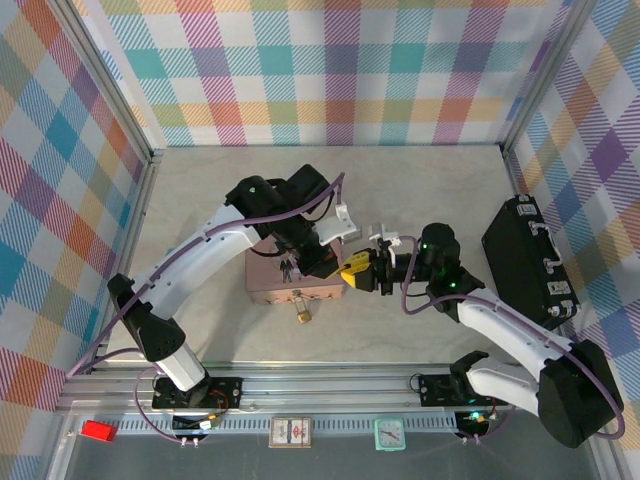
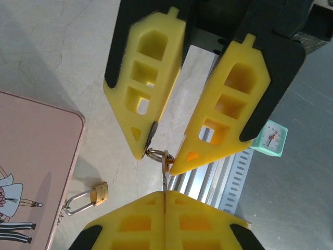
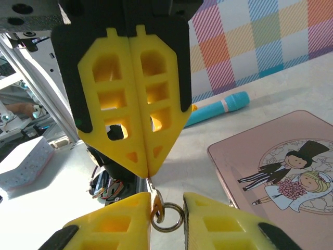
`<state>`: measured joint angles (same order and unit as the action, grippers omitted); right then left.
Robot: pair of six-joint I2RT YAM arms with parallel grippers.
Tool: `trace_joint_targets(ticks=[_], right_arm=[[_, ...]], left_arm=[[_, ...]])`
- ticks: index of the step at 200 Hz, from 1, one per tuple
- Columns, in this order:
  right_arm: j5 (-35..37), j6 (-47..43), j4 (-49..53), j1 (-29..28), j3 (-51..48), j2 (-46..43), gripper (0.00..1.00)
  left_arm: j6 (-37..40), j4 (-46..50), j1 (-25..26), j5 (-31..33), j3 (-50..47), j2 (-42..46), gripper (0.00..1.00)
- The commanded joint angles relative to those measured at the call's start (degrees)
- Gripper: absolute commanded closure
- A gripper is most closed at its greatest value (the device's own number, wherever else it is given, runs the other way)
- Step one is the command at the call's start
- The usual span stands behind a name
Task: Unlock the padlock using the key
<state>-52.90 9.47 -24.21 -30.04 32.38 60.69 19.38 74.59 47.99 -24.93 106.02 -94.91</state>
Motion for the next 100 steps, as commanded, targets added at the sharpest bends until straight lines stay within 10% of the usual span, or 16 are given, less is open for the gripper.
trace_joint_targets(ticks=[1, 100], right_arm=[[1.4, -2.5, 1.7, -0.3, 1.0, -1.7, 0.78], [1.6, -3.6, 4.3, -0.5, 1.0, -2.2, 0.96]], left_arm=[[1.4, -0.6, 0.5, -1.7, 1.3, -0.9, 1.00], [1.3, -2.1, 0.5, -1.1, 0.2, -0.4, 1.00]])
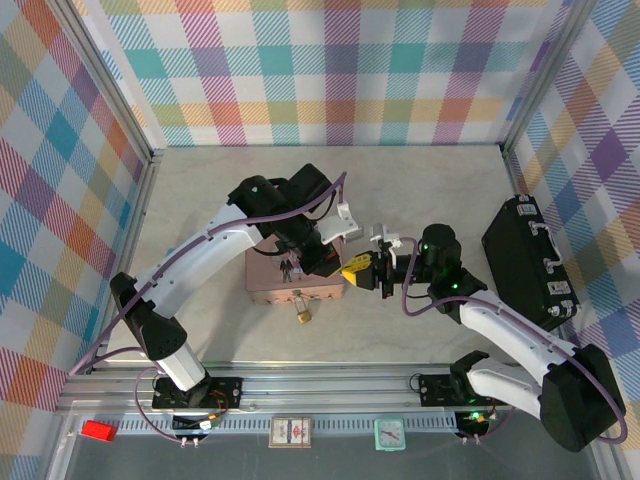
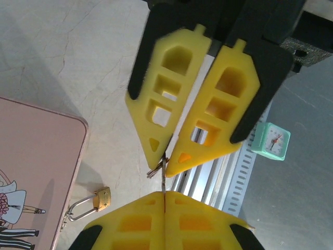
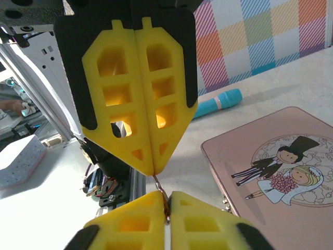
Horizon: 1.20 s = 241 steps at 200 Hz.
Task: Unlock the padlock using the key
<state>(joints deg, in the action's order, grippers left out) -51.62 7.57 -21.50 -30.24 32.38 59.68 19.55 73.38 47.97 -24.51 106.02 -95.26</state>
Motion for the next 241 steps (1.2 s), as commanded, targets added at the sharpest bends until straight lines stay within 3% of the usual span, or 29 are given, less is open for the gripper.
trace_joint_targets(ticks=[1, 46, 64, 73, 84, 105, 124, 143, 172, 197, 241], right_arm=[[0.4, -1.6, 1.6, -0.4, 1.1, -1.2, 0.96], [5.4, -1.8, 4.2, -0.4, 0.7, -3.1, 1.00], [9.0, -0.6, 5.7, -0.4, 0.7, -4.0, 1.00], [13.3, 0.3, 8.2, -0.4, 1.0, -4.8, 1.00], [20.2, 1.6, 13.5, -0.3, 2.0, -5.9, 1.00], [34.2, 5.0, 28.9, -0.3, 6.1, -6.6, 1.00], [38.8, 9.8, 37.2, -0.4, 6.6, -7.8, 1.00], [38.8, 16.3, 41.0, -0.4, 5.1, -9.4, 1.00], [37.6, 23.1, 46.3, -0.6, 3.5, -9.8, 1.00], [35.7, 26.7, 46.5, -1.0, 0.8, -10.9, 1.00], [34.7, 31.4, 41.5, -4.1, -3.3, -9.2, 1.00]], left_arm=[[1.1, -1.0, 0.6, -1.5, 0.2, -0.1, 1.00], [0.4, -3.4, 0.5, 0.8, -1.1, 0.7, 0.99], [-1.1, -6.7, 0.3, 3.7, -2.5, 2.1, 0.85], [-2.7, -9.2, -0.1, 5.9, -4.1, 3.6, 0.70], [-5.7, -13.3, -1.1, 8.5, -7.5, 6.8, 0.60], [-15.6, -26.6, -4.3, 16.1, -19.6, 18.0, 0.44], [-23.7, -34.2, -5.8, 24.7, -32.4, 28.6, 0.31], [-32.2, -31.6, -5.7, 30.7, -39.9, 33.5, 0.31], [-45.2, -28.8, -3.7, 28.1, -50.1, 38.6, 0.34], [-56.3, -30.7, 0.7, 31.0, -59.3, 45.0, 0.33], [-63.2, -40.4, 2.7, 32.2, -69.1, 46.1, 0.32]])
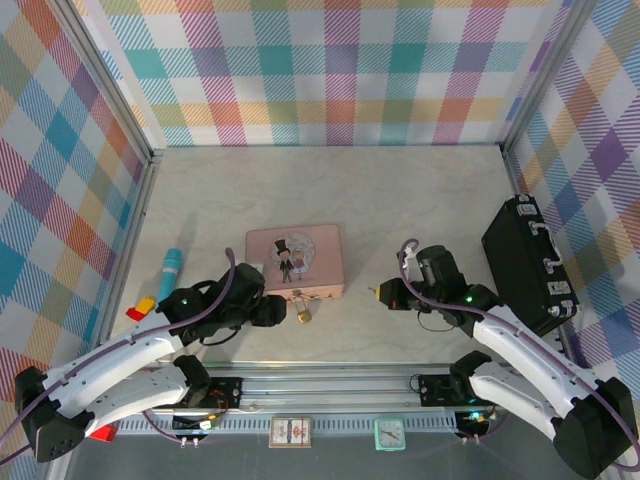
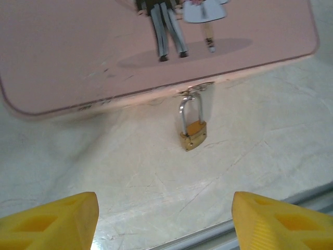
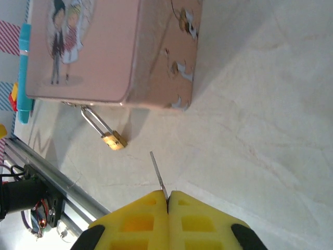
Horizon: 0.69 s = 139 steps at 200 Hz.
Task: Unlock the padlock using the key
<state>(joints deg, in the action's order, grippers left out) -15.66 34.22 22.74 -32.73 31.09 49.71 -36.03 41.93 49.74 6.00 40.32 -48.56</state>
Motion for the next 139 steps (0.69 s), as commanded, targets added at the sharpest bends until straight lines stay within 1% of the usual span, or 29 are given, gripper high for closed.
trace_joint_targets(ticks=[1, 17, 45, 50, 60, 95, 139], right_arm=[[-1.3, 4.9, -2.9, -1.7, -2.1, 0.8, 1.00], [-1.4, 6.2, -5.5, -2.9, -2.9, 2.8, 1.00], [-0.7, 8.1, -9.6, -4.9, -4.0, 5.4, 1.00], [-0.6, 8.3, -10.2, -5.1, -4.1, 5.8, 1.00], [-0.6, 8.5, -10.9, -5.3, -4.0, 6.6, 1.00], [0.3, 7.9, -10.4, -5.5, -3.5, 7.3, 1.00], [1.2, 8.3, -10.9, -5.5, -4.0, 7.0, 1.00]], left_arm=[[-7.7, -9.4, 1.0, 1.6, -3.6, -0.8, 0.32], [-8.2, -16.5, 1.3, 1.2, -6.2, -3.9, 0.32], [-7.3, -25.4, 1.6, 4.0, -8.8, -8.8, 0.31], [-7.2, -28.2, 1.6, 4.5, -9.0, -9.6, 0.30], [-6.1, -31.8, 1.5, 4.4, -8.8, -11.7, 0.29], [-4.6, -37.4, 1.4, 1.0, -4.6, -23.5, 0.29], [-4.8, -42.9, 1.3, 0.6, -0.3, -34.6, 0.30]])
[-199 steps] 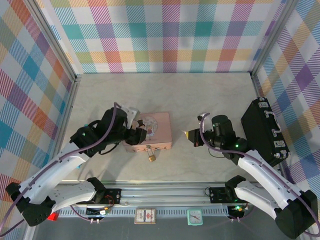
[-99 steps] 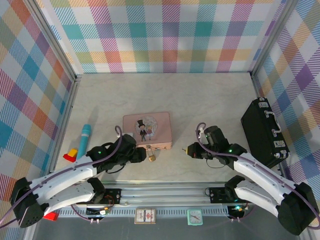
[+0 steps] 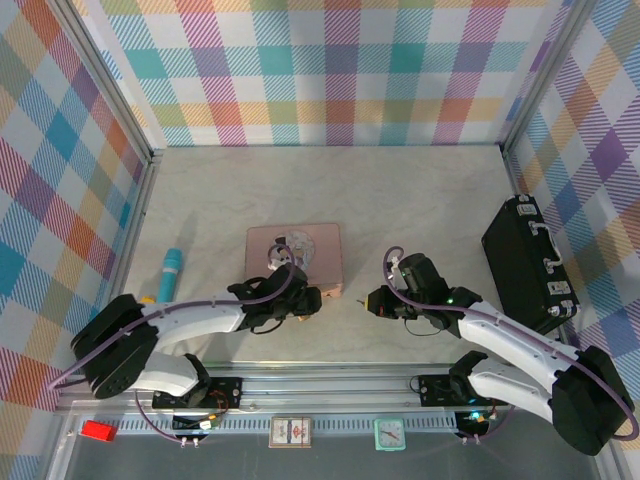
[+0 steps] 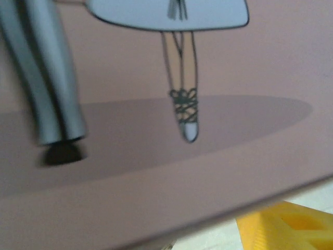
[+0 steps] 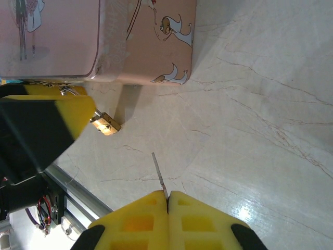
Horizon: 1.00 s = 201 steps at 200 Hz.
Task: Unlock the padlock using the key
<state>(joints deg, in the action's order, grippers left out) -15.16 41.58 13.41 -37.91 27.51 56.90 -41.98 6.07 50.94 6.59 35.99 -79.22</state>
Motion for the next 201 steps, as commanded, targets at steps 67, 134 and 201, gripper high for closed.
trace_joint_targets(ticks=[67, 134, 201], right_arm=[[2.8, 1.0, -1.1, -0.4, -0.3, -0.9, 1.00], [6.4, 2.3, -1.0, -0.4, -0.4, -1.7, 1.00], [4.5, 3.6, -5.3, -0.4, -0.4, 1.3, 1.00]], left_arm=[[3.6, -15.4, -5.4, -5.5, 12.6, -16.7, 0.32], [3.7, -18.5, -6.9, -4.4, 6.4, -12.5, 0.34], [-0.4, -44.9, -6.9, -9.7, -6.3, -14.6, 0.33]])
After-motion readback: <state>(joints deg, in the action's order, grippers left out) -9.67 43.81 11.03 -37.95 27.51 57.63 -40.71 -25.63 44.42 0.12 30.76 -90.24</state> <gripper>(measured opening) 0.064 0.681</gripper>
